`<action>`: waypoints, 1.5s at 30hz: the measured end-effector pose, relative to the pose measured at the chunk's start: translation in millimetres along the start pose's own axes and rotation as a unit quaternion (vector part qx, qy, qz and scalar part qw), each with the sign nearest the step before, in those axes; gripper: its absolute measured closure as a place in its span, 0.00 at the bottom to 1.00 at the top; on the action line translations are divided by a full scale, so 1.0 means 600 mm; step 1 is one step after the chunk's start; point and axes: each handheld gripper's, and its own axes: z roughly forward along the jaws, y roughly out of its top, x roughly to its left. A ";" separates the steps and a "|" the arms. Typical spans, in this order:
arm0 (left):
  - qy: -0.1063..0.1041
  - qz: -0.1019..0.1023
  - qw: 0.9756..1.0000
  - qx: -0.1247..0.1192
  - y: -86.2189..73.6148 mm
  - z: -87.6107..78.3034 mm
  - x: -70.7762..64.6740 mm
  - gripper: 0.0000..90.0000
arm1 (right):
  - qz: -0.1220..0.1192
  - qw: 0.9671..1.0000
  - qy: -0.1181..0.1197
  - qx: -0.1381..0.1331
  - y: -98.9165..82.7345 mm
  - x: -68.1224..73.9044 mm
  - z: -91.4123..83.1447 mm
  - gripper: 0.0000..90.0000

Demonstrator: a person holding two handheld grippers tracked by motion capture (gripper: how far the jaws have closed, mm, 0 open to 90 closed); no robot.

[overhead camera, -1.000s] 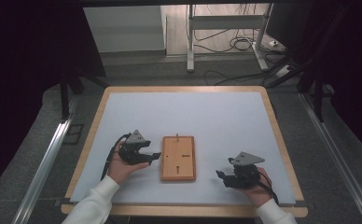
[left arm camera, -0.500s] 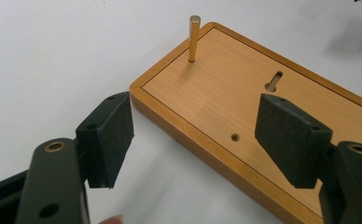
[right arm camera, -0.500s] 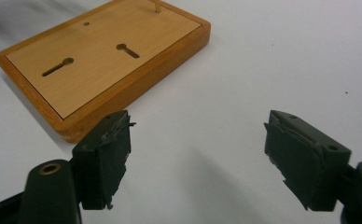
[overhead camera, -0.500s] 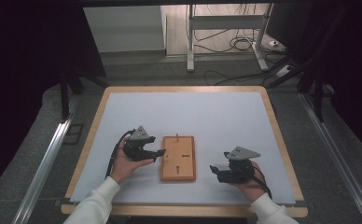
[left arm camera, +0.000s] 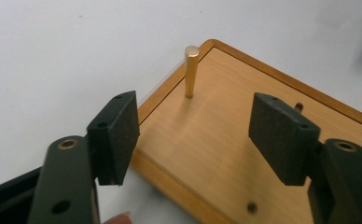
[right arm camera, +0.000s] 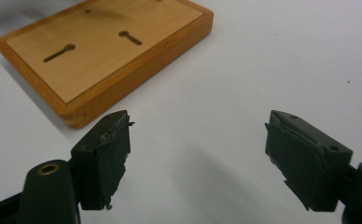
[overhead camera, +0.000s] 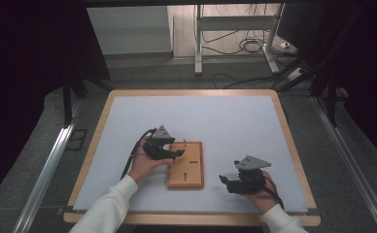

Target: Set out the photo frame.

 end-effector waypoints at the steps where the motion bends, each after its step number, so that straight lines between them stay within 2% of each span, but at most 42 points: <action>1: -0.003 0.004 1.000 0.000 0.002 0.004 0.000 0.43 | -0.005 1.000 -0.002 0.005 -0.004 0.004 -0.002 0.25; 3: -0.007 0.013 1.000 0.000 0.006 0.009 0.001 0.45 | -0.005 1.000 -0.003 0.005 -0.006 0.006 -0.003 0.25; 5: -0.009 0.014 1.000 0.000 0.008 0.013 0.003 0.48 | -0.005 1.000 -0.006 0.005 -0.008 0.008 -0.006 0.25; 13: -0.019 0.002 1.000 -0.005 0.012 0.028 0.010 0.65 | -0.002 1.000 -0.012 0.007 -0.016 0.010 -0.014 0.25; 17: -0.024 0.008 1.000 -0.004 0.013 0.031 0.007 0.72 | 0.004 1.000 -0.018 0.006 -0.018 0.008 -0.017 0.25; 20: -0.020 0.010 1.000 -0.002 0.013 0.033 0.006 0.78 | 0.002 1.000 -0.018 0.009 -0.018 0.009 -0.016 0.25; 25: -0.019 -0.001 1.000 -0.009 0.014 0.033 0.011 0.85 | -0.001 1.000 -0.019 0.007 -0.017 0.007 -0.016 0.25; 32: -0.017 -0.005 1.000 -0.013 0.015 0.037 0.016 0.93 | 0.000 1.000 -0.018 0.006 -0.015 0.006 -0.014 0.25; 41: -0.030 -0.016 0.999 -0.007 0.015 0.035 0.022 0.94 | 0.000 1.000 -0.017 0.004 -0.014 0.007 -0.015 0.25; 45: -0.033 -0.024 0.999 -0.001 0.018 0.035 0.023 0.94 | -0.018 1.000 -0.022 0.002 -0.012 0.013 -0.015 0.25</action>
